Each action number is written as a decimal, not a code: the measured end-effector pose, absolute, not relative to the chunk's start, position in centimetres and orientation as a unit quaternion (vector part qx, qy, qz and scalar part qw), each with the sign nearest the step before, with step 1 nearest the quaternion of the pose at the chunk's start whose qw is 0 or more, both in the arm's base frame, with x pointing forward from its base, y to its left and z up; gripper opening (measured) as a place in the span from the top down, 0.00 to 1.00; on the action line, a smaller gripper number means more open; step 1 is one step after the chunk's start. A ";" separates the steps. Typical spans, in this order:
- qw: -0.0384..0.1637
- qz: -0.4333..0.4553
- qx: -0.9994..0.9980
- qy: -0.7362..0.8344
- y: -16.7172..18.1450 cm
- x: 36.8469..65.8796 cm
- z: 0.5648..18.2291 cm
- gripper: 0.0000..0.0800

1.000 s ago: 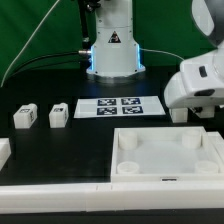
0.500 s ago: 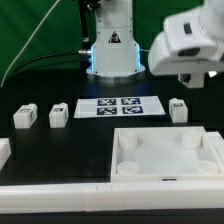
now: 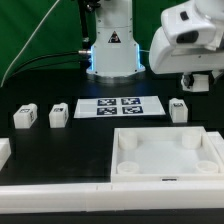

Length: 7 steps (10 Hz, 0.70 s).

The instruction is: Assemble one leg

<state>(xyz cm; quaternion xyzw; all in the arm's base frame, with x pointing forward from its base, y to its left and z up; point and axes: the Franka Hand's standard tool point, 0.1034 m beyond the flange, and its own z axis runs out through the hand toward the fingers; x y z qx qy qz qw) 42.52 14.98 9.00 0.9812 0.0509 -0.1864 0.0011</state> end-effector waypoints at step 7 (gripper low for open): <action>-0.034 0.076 0.991 0.105 13.3 49.5 12.1 0.63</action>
Offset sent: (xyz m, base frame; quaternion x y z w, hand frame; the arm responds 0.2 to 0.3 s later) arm 0.0377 -0.0200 0.0268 0.0055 0.2754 -0.0554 0.9597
